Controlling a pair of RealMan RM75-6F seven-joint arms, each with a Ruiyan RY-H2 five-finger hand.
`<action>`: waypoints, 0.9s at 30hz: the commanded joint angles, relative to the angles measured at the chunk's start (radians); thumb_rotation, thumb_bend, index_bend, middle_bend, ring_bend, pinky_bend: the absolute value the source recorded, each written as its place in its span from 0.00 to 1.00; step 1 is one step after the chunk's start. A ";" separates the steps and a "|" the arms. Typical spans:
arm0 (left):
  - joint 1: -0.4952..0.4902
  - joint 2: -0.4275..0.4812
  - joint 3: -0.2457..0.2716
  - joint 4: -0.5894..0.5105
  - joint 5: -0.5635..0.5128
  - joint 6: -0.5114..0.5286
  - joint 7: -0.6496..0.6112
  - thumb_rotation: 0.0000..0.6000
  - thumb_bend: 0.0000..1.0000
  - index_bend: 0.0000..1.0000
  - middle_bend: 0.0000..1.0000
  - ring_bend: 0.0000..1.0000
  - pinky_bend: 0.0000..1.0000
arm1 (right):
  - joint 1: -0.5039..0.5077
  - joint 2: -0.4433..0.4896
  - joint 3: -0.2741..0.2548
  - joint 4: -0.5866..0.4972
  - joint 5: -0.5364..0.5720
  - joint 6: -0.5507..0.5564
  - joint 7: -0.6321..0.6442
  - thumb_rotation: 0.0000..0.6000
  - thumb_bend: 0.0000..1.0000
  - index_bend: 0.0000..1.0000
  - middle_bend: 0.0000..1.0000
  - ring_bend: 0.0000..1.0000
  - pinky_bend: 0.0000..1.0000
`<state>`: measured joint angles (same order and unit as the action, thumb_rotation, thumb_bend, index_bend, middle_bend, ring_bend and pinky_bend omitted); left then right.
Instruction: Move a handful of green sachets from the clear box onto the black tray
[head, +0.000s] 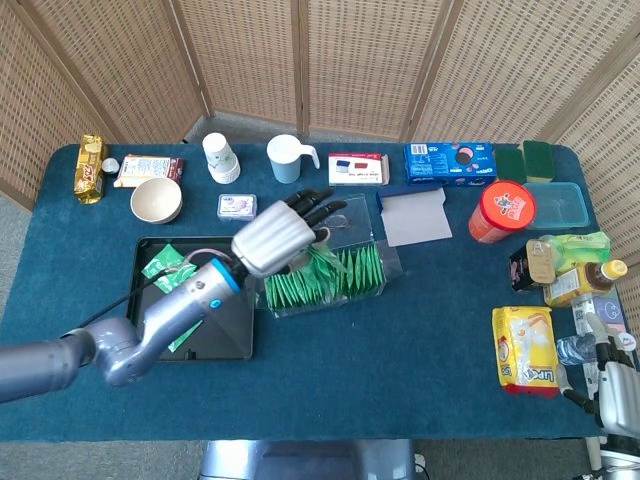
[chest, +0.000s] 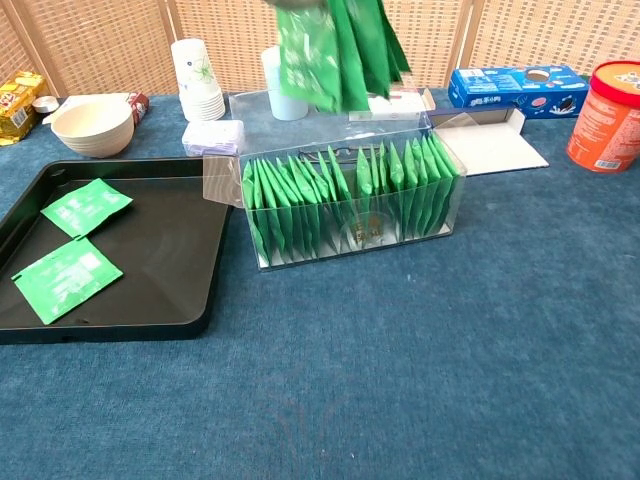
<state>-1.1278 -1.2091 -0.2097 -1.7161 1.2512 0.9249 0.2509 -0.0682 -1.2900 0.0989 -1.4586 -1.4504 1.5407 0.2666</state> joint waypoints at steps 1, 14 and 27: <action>0.031 0.034 -0.009 -0.029 0.025 0.027 -0.041 1.00 0.38 0.67 0.11 0.00 0.12 | 0.003 0.000 0.001 -0.002 -0.002 -0.002 -0.001 1.00 0.40 0.00 0.11 0.11 0.26; 0.281 0.205 0.096 -0.109 0.135 0.202 -0.148 1.00 0.38 0.67 0.11 0.00 0.12 | 0.047 0.004 0.000 -0.018 -0.020 -0.043 -0.026 1.00 0.40 0.00 0.11 0.10 0.26; 0.511 0.247 0.228 -0.040 0.132 0.267 -0.163 1.00 0.38 0.66 0.11 0.00 0.12 | 0.101 -0.001 -0.004 -0.046 -0.040 -0.090 -0.069 1.00 0.40 0.00 0.11 0.10 0.26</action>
<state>-0.6320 -0.9593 0.0061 -1.7727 1.3901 1.1880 0.0826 0.0318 -1.2916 0.0953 -1.5034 -1.4898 1.4519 0.1994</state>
